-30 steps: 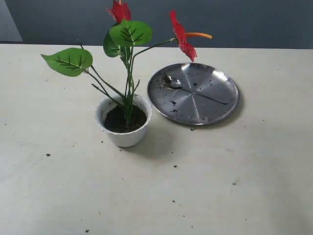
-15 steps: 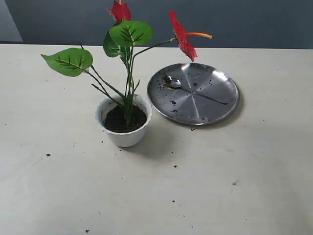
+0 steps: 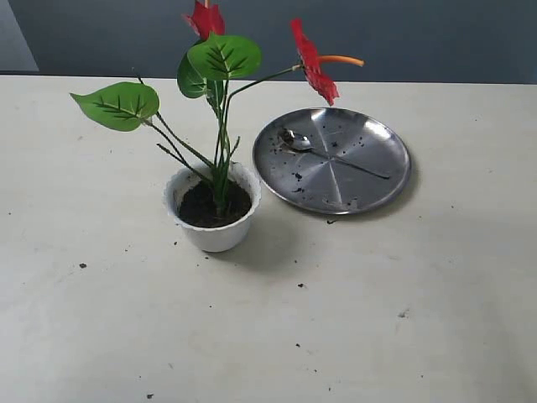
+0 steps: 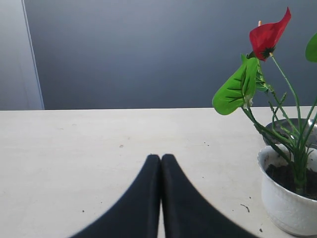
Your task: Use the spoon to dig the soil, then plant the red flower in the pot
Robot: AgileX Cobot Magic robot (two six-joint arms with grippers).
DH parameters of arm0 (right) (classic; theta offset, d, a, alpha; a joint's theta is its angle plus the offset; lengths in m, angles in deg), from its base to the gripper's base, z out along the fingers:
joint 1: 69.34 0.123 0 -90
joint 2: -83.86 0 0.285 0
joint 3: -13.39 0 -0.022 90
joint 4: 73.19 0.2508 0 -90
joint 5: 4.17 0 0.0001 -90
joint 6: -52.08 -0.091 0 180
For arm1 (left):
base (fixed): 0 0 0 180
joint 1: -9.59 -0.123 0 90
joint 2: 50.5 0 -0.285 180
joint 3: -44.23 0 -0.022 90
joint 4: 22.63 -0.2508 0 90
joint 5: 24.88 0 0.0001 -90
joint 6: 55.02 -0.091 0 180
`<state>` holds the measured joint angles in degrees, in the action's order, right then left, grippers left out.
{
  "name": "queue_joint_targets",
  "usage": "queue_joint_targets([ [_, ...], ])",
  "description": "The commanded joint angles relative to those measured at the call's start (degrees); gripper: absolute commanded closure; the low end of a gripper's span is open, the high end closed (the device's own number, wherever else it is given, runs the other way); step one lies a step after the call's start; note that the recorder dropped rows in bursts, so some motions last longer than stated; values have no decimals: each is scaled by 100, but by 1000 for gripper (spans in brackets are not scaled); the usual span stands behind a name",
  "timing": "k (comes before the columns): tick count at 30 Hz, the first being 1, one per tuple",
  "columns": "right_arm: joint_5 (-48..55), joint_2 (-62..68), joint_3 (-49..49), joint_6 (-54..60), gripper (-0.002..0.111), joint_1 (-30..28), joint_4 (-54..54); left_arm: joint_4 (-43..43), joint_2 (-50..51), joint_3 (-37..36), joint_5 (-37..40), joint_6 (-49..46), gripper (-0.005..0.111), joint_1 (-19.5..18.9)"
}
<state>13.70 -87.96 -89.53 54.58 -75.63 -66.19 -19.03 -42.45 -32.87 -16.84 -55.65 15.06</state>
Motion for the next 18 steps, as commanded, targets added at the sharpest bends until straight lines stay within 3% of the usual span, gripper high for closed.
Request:
queue_joint_targets([
  [1,-48,-39,14,43,109,-33,22,5,-26,-12,-74,0,106,34],
  [18,-48,-39,14,43,109,-33,58,5,-26,-12,-74,0,106,34],
])
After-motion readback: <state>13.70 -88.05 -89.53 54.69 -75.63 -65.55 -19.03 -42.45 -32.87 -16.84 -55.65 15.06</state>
